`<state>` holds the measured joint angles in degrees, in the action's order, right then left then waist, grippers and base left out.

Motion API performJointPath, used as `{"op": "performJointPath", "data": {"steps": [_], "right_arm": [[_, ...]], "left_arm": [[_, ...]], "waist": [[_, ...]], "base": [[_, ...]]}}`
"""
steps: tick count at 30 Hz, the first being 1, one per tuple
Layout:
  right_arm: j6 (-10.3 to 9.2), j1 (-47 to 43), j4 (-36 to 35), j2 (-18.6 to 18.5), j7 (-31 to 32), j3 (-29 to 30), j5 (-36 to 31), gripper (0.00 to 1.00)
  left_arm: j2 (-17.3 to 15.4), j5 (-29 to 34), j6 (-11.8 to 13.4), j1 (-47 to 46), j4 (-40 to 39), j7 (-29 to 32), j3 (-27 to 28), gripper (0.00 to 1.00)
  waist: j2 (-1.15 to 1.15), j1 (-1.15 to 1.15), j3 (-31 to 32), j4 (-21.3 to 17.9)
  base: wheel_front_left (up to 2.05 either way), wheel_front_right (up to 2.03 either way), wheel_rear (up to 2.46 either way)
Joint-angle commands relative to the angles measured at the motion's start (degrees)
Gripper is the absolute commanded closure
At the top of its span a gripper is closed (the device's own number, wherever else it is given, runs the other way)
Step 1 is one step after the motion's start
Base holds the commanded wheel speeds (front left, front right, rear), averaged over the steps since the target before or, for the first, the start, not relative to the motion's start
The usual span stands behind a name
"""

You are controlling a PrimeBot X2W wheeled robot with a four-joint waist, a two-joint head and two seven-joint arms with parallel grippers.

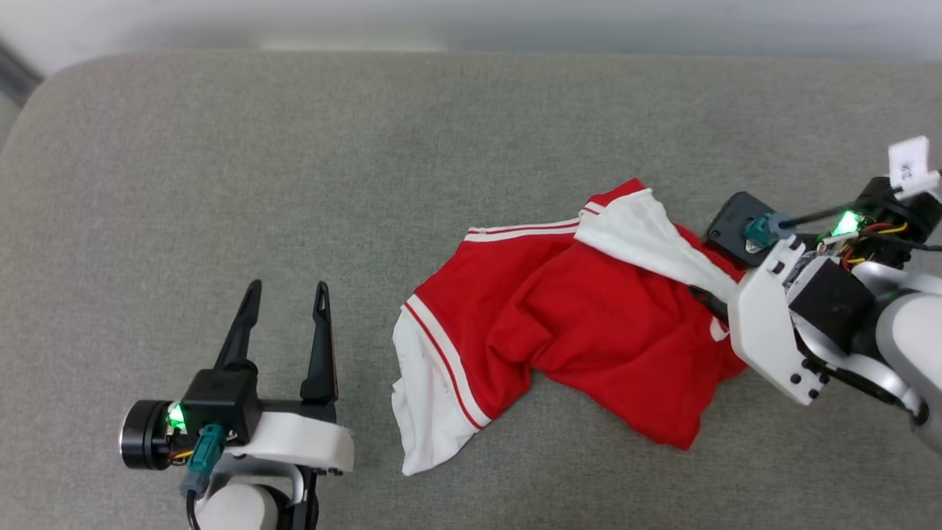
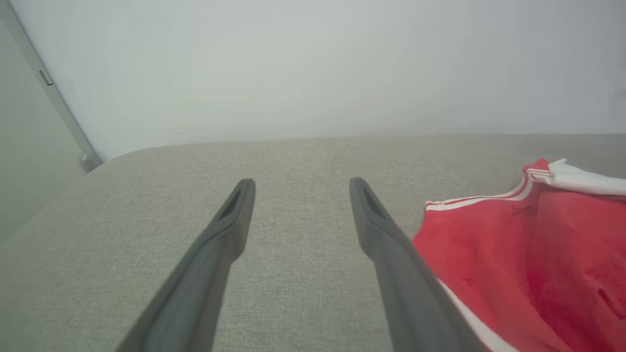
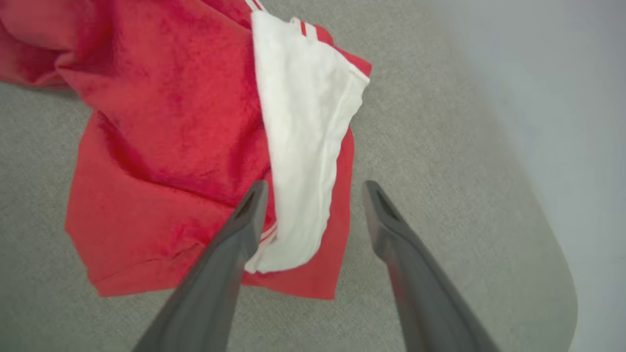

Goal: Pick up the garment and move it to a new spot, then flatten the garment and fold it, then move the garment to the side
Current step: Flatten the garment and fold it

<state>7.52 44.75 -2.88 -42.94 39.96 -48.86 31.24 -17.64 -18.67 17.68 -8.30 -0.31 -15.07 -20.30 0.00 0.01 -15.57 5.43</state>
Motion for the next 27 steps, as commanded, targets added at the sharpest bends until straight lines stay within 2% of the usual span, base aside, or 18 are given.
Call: {"op": "performJointPath", "data": {"steps": [1,5,10,11,12,13,16,17,19,27], "right_arm": [[-0.06,1.91,0.91,-0.7,1.06,-1.53,0.69,0.0],[-0.05,5.41,4.17,-0.96,2.48,-7.44,2.47,0.0],[-0.06,8.75,7.59,-0.38,-2.83,-11.55,2.11,0.0],[-0.06,9.4,7.87,-0.44,-4.32,-12.48,1.62,0.13],[-0.06,10.21,8.0,-0.35,-6.39,-12.73,1.09,0.79],[-0.06,10.67,8.53,-0.26,-7.86,-13.13,1.06,1.0],[-0.06,11.6,9.87,-0.08,-12.17,-12.49,1.63,1.0],[-0.06,10.68,11.28,-1.24,-15.84,-9.04,3.02,1.0],[-0.06,9.62,11.86,-1.59,-16.75,-7.57,3.9,1.0],[-0.05,-2.34,19.36,-4.15,-23.12,7.98,10.74,1.0]], "left_arm": [[0.85,0.92,-0.67,-0.67,0.09,-0.14,0.92,0.0],[3.57,3.32,-3.55,-1.59,0.83,-0.14,3.84,0.0],[6.32,5.8,-6.4,-1.62,1.75,-0.14,7.33,0.0],[6.75,6.26,-6.88,-1.4,1.91,-0.14,7.88,0.0],[7.19,6.67,-7.41,-1.09,2.19,-0.14,8.47,0.0],[7.56,7.12,-7.91,-0.79,2.43,-0.14,9.07,0.0],[8.63,8.18,-9.16,-0.23,3.19,-0.14,10.78,0.0],[9.94,9.14,-10.13,0.36,3.31,-0.14,12.02,0.0],[10.22,9.43,-10.5,0.62,3.33,-0.14,12.43,0.0],[12.16,11.12,-13.2,1.92,4.11,-0.14,14.42,0.0]], "waist": [[0.0,-0.01,-1.65,1.0],[0.0,-0.01,-3.97,1.8],[0.0,-0.01,-5.38,1.67],[0.0,-0.01,-5.38,1.38],[0.0,-0.01,-5.3,1.06],[0.0,-0.01,-5.1,0.68],[0.0,-0.01,-4.14,-0.49],[0.0,-0.01,-3.19,-1.25],[0.0,-0.01,-2.96,-1.5],[0.0,-0.01,-2.36,-2.24]], "base": [[0.0,0.0,0.0],[0.0,0.0,0.0],[0.0,0.0,0.0],[0.0,0.0,0.0],[0.0,0.0,0.0],[0.0,0.0,0.0],[0.0,0.0,0.0],[0.0,0.0,0.0],[0.0,0.0,0.0],[0.0,0.0,0.0]]}}
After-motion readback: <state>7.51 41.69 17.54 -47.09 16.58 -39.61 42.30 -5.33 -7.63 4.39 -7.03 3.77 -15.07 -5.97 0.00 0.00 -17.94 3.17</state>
